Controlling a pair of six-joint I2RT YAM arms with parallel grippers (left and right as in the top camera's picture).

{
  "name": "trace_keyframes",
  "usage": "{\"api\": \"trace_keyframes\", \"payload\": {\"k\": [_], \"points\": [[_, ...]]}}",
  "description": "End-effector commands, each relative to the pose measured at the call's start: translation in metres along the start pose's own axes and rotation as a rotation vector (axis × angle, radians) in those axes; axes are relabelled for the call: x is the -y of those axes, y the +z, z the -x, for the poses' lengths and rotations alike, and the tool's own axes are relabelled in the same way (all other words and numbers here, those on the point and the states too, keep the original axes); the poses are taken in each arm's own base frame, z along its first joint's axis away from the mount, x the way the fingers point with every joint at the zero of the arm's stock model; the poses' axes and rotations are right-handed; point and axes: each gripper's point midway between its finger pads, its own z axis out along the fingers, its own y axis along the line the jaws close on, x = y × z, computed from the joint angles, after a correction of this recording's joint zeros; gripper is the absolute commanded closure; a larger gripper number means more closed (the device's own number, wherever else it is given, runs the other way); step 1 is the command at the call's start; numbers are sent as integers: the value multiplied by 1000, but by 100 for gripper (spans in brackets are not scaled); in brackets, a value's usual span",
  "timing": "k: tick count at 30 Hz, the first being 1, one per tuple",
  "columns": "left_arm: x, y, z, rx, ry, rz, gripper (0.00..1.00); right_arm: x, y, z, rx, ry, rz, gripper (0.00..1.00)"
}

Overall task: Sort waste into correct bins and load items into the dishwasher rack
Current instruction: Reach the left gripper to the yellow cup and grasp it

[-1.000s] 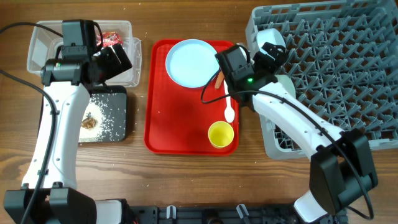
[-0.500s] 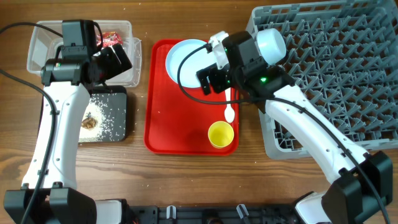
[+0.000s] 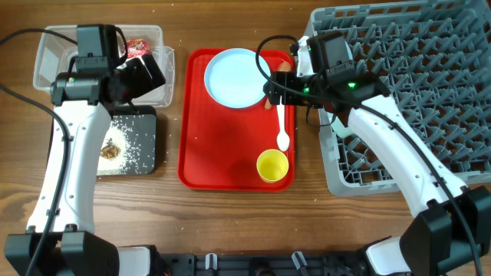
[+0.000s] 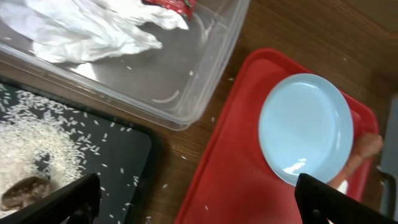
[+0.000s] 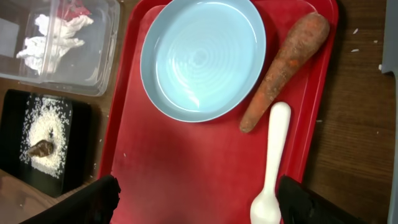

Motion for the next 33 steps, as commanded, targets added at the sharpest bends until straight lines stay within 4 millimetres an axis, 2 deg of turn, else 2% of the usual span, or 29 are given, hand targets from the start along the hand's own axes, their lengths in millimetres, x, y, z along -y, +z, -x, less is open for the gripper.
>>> {"api": "trace_keyframes", "payload": {"k": [1, 3, 6, 8, 11, 13, 16, 18, 19, 21, 24, 25, 26, 27, 31, 33], "points": [[22, -1, -1, -26, -13, -129, 0, 0, -34, 29, 105, 24, 9, 15], [31, -2, -6, -52, -9, -173, 0, 4, -62, 46, 183, 32, 12, 16], [65, -8, -27, -123, 62, -296, 1, 22, -90, 59, 256, 67, -10, 15], [95, -13, -61, -196, 183, -344, 3, 49, -110, 63, 289, 124, -55, 15], [142, -23, -137, -324, 522, -401, 8, 120, -132, 53, 281, 255, -224, 15], [155, -19, -168, -373, 621, -387, 11, 146, -140, 41, 256, 314, -302, 15], [165, 6, -208, -439, 735, -310, 14, 160, -144, 27, 213, 325, -362, 15], [168, 25, -235, -505, 784, -279, 23, 166, -146, 21, 194, 335, -402, 15], [165, 38, -253, -562, 806, -250, 33, 168, -146, 16, 177, 342, -419, 15], [157, 52, -271, -631, 820, -207, 38, 169, -146, 12, 162, 346, -425, 15], [156, 53, -277, -646, 830, -198, 46, 169, -146, 10, 154, 349, -425, 15], [156, 54, -276, -642, 830, -200, 70, 169, -146, 9, 151, 350, -426, 15], [158, 54, -276, -636, 829, -204, 89, 169, -146, 9, 151, 351, -426, 15], [160, 55, -275, -629, 829, -210, 96, 169, -146, 9, 150, 351, -426, 15], [168, 53, -270, -610, 813, -239, 96, 167, -145, 8, 145, 349, -413, 15], [193, 29, -249, -601, 735, -389, 96, 150, -138, 10, 126, 294, -309, 16]]}}
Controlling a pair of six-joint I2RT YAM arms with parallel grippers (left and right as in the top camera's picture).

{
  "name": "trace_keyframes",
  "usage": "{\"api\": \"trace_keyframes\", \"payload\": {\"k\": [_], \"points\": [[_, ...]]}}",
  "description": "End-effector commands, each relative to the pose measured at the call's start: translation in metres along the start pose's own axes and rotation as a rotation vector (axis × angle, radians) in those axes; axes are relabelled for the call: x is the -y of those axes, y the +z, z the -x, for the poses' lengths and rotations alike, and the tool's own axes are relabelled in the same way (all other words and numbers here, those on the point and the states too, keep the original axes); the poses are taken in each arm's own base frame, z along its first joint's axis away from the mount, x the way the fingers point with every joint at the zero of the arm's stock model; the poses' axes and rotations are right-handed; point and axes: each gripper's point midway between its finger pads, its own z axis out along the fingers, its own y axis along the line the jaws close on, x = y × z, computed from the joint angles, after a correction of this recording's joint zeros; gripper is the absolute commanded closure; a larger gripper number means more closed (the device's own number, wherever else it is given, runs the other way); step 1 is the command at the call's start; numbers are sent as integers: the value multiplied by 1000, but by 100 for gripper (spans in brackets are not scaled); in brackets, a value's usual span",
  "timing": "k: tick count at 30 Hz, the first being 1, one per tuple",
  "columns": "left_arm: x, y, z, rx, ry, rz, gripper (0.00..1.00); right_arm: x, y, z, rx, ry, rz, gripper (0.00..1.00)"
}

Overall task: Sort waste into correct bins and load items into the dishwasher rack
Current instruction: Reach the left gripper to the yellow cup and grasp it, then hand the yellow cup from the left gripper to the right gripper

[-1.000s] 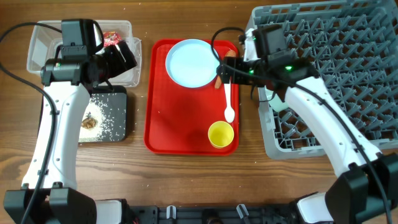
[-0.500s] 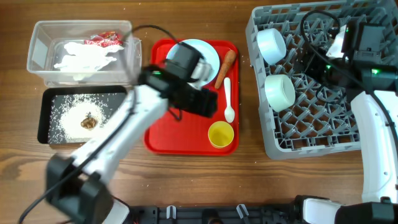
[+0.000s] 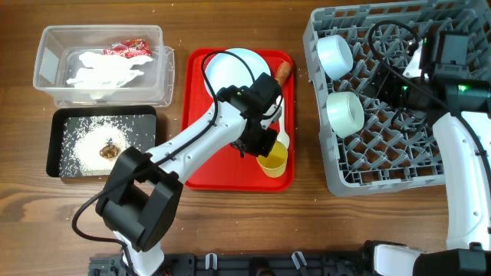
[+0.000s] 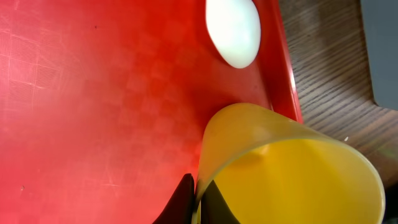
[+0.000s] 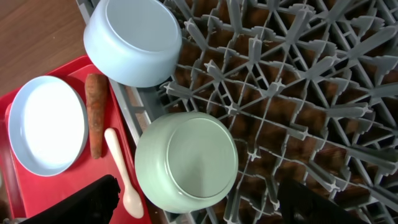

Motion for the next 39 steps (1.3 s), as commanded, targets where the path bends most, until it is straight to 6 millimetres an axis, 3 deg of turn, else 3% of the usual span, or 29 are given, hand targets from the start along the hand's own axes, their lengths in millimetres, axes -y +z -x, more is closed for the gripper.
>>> {"api": "trace_keyframes", "payload": {"k": [1, 4, 7, 10, 11, 15, 18, 23, 32, 33, 34, 35, 37, 39], "points": [[18, -53, 33, 130, -30, -196, 96, -29, -9, -3, -20, -80, 160, 16], [19, -136, 67, 304, -64, -533, 96, -81, -26, -12, -54, -181, 479, 15], [-2, -207, 80, 454, -39, -883, 96, -122, -50, -11, -28, -262, 747, 12], [-21, -261, 76, 572, 80, -1096, 96, -169, -78, -20, 24, -428, 1075, 3], [-26, -267, 75, 587, 88, -1112, 96, -181, -88, -23, 33, -468, 1165, 3], [-29, -274, 72, 601, 110, -1141, 96, -219, -96, -26, 70, -562, 1297, 1], [-27, -278, 71, 608, 142, -1159, 96, -245, -98, -42, 76, -646, 1358, 1], [-22, -278, 70, 598, 151, -1167, 96, -272, -85, -54, 55, -660, 1381, 3], [-19, -276, 70, 593, 155, -1166, 94, -282, -92, -57, 65, -674, 1417, 44], [-19, -276, 70, 593, 155, -1165, 86, -282, -92, -57, 58, -666, 1418, 47], [-19, -276, 71, 593, 154, -1163, 72, -282, -93, -58, 53, -668, 1425, 47], [-19, -276, 71, 593, 153, -1163, 49, -281, -93, -58, 54, -669, 1425, 48], [-19, -276, 71, 593, 153, -1163, 29, -278, -94, -53, 62, -660, 1424, 48], [-20, -273, 73, 598, 144, -1144, 22, -270, -95, -43, 61, -629, 1420, 52]]}}
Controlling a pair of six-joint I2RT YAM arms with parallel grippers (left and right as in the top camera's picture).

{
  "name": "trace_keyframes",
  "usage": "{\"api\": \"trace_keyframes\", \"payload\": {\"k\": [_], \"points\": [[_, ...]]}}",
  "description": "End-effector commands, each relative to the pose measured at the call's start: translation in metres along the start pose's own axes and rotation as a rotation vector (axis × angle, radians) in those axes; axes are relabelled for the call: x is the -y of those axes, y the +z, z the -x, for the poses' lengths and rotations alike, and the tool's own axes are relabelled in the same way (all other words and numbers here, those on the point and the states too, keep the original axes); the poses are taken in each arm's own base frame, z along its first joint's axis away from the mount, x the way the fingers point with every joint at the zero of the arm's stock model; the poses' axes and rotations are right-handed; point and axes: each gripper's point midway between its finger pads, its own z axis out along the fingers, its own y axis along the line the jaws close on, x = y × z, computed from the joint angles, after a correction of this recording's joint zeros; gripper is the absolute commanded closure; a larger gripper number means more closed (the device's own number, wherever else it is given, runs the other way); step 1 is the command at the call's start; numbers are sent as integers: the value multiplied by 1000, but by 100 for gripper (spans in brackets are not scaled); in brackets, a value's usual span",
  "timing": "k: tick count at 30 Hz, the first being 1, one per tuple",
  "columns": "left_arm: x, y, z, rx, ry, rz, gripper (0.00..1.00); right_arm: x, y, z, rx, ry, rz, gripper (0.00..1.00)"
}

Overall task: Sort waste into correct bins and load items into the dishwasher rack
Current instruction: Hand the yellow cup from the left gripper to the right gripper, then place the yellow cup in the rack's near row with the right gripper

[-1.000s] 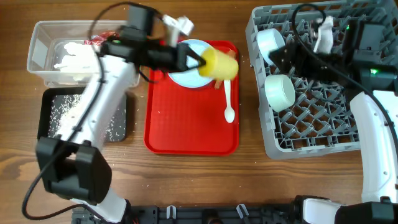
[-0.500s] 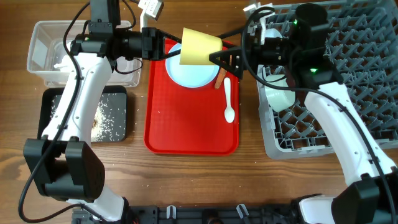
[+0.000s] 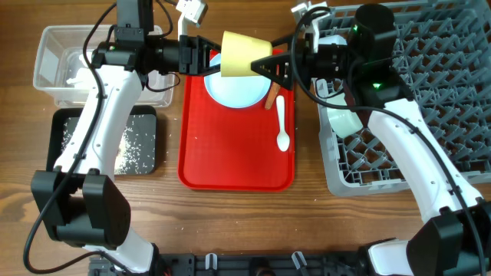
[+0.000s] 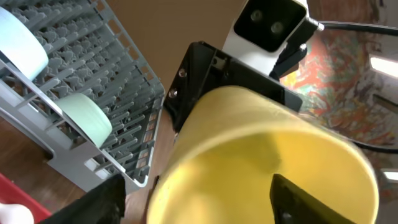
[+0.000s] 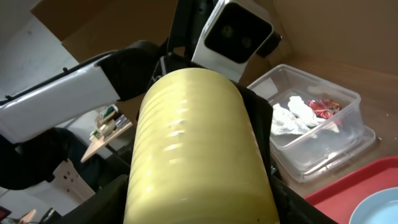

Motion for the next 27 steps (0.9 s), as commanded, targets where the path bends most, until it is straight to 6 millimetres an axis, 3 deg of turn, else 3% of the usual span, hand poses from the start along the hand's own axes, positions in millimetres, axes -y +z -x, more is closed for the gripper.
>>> {"api": "trace_keyframes", "payload": {"k": [1, 3, 7, 9, 11, 13, 16, 19, 22, 24, 27], "points": [[4, 0, 2, 5, 28, 20, 15, 10, -22, 7, 24, 51, -17, 53], [-2, 0, 3, 14, 28, 58, 8, 13, -45, 16, 50, 53, -38, 53], [-26, -3, 7, 45, 7, 193, 1, 40, -111, 24, 142, 185, -205, 52], [-49, -9, 8, 71, -26, 328, 0, 56, -129, 17, 165, 230, -339, 52], [-73, -20, 10, 100, -40, 478, 0, 79, -160, -2, 163, 296, -599, 52], [-98, -35, 8, 120, -78, 643, 0, 84, -186, -20, 129, 356, -818, 52], [-120, -54, -1, 127, -129, 810, 0, 62, -222, -30, 93, 398, -1078, 53], [-127, -62, -4, 128, -145, 873, 0, 38, -240, -46, 12, 450, -1204, 52], [-132, -68, -7, 126, -155, 914, 0, 25, -256, -93, -141, 601, -1308, 51], [-135, -72, -9, 125, -162, 946, 0, 19, -256, -122, -249, 725, -1308, 45], [-138, -75, -10, 125, -165, 970, 0, 21, -259, -145, -346, 824, -1320, 45]]}}
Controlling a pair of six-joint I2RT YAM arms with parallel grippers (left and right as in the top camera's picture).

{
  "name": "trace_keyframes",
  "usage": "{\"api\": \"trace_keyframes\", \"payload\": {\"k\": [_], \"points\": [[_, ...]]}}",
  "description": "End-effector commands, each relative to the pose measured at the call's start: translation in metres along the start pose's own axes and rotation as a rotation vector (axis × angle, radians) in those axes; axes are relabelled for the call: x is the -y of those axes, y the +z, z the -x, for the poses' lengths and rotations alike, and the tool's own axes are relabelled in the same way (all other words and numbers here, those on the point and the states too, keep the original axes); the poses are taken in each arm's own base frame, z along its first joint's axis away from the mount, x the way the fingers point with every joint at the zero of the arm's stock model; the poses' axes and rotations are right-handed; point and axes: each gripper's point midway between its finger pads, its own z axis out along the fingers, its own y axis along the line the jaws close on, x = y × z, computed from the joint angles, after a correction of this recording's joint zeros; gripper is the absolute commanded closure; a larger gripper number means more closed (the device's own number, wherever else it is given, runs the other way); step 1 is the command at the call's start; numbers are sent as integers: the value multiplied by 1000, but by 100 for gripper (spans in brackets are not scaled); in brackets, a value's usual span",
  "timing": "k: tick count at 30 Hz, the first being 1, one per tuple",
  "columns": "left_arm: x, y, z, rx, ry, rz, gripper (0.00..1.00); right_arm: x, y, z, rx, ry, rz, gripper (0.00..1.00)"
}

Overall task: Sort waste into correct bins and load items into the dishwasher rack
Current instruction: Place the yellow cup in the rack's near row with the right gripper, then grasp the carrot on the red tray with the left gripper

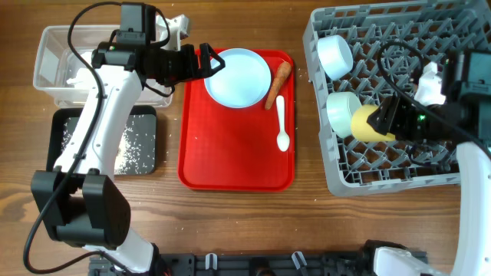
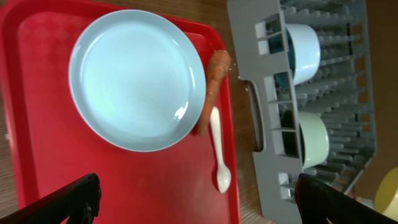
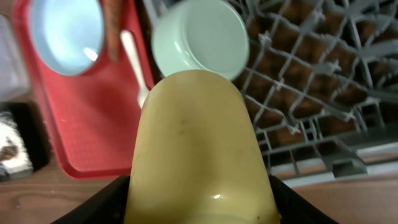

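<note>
The yellow cup (image 1: 367, 121) lies on its side in my right gripper (image 1: 381, 120), which is shut on it over the grey dishwasher rack (image 1: 460, 46), next to the pale green bowl (image 1: 344, 112). In the right wrist view the cup (image 3: 198, 143) fills the space between the fingers (image 3: 118, 202). My left gripper (image 1: 203, 64) is open and holds nothing, at the back left edge of the red tray (image 1: 199, 153). On the tray lie a light blue plate (image 1: 238, 77), a carrot (image 1: 278, 83) and a white spoon (image 1: 282, 123).
A light blue bowl (image 1: 335, 54) sits upside down in the rack's back left corner. At the back left a clear bin (image 1: 54, 46) holds tissue and a red wrapper. A black tray (image 1: 138, 153) with rice lies in front of it.
The cup was held high over the tray between both grippers. Now only my right gripper holds it, over the rack. My left gripper is open and has drawn back towards the bin.
The cup first stood on the tray's front right, with my left gripper over the bin and my right near the carrot. Then my left gripper was shut on the cup's rim. Then both held it aloft; now my right has it above the rack.
</note>
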Motion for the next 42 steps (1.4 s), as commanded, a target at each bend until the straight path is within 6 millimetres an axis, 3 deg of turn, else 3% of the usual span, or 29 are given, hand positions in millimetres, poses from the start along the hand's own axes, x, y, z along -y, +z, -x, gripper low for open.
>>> {"api": "trace_keyframes", "payload": {"k": [1, 11, 14, 16, 20, 22, 25, 32, 35, 39, 42], "points": [[-2, -5, 3, 20, 22, 37, 0, 21, 16, -5, -88, 26, -106, 45], [-1, -4, 3, 18, 25, 35, 0, 50, 81, -45, -293, 86, -172, 45], [5, -1, 0, 11, 40, 38, 0, 52, 88, -43, -299, 87, -173, 5], [5, 4, -2, 12, 61, 79, 0, 51, 91, -33, -258, 79, -164, 3], [15, 18, -5, 29, 142, 192, 0, 31, 86, -9, -176, 54, -72, 2], [25, 26, -2, 73, 214, 281, 0, 20, 66, 15, -95, 30, -51, 2], [46, 38, 6, 116, 301, 350, 0, 10, 40, 34, -9, 8, -34, 2], [71, 119, 17, -24, 562, 402, 3, 8, 33, 36, 12, 7, -30, 2], [72, 166, 10, -72, 727, 446, 4, 8, 33, 34, 5, 9, -32, 2], [69, 205, -8, -115, 819, 441, 7, 10, 34, 33, 0, 9, -44, 2], [56, 236, -12, -117, 829, 436, 12, 12, 34, 32, -5, -10, -53, 2]]}}
